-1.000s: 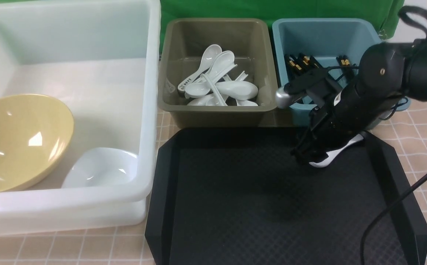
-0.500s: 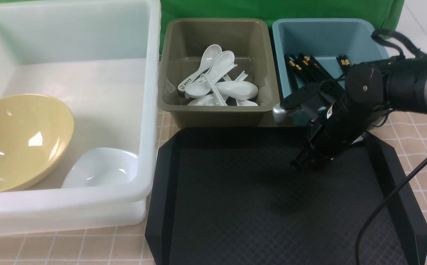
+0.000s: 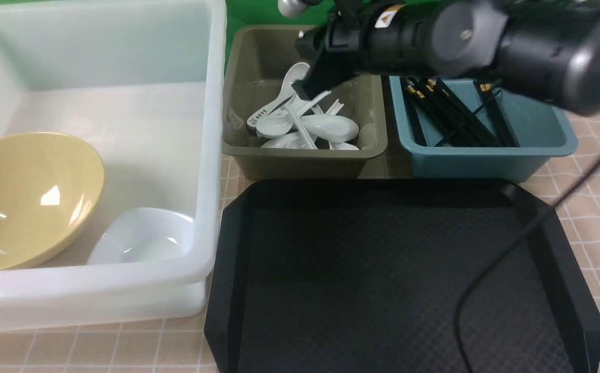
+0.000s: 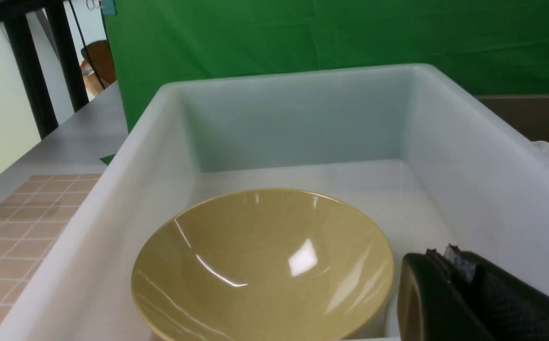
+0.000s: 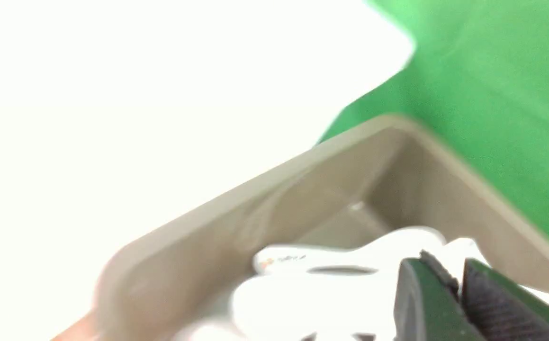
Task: On brown table put chopsticks spoon bowls plates into blue grey white boxes.
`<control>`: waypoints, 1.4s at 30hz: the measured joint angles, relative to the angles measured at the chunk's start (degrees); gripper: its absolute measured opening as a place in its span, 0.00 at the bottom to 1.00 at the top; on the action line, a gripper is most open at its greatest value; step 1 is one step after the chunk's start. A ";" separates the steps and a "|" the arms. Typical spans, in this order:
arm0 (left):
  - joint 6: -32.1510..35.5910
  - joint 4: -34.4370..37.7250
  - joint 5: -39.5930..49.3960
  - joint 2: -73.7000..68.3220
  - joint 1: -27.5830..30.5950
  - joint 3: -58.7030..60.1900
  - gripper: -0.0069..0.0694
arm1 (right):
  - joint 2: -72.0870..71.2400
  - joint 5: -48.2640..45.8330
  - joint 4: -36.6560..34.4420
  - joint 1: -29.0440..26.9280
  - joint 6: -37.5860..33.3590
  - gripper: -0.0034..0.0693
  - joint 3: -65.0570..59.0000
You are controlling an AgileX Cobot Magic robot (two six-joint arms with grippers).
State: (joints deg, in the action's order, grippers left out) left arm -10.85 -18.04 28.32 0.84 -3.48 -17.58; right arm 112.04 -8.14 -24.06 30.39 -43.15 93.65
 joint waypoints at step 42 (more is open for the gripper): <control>0.00 2.17 2.72 0.00 0.00 0.53 0.08 | -82.30 -21.78 18.25 -5.77 15.12 0.10 -68.93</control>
State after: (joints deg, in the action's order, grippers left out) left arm -10.85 -15.87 31.04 0.84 -3.48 -17.05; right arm 29.75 -29.92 -5.82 24.62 -28.03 24.72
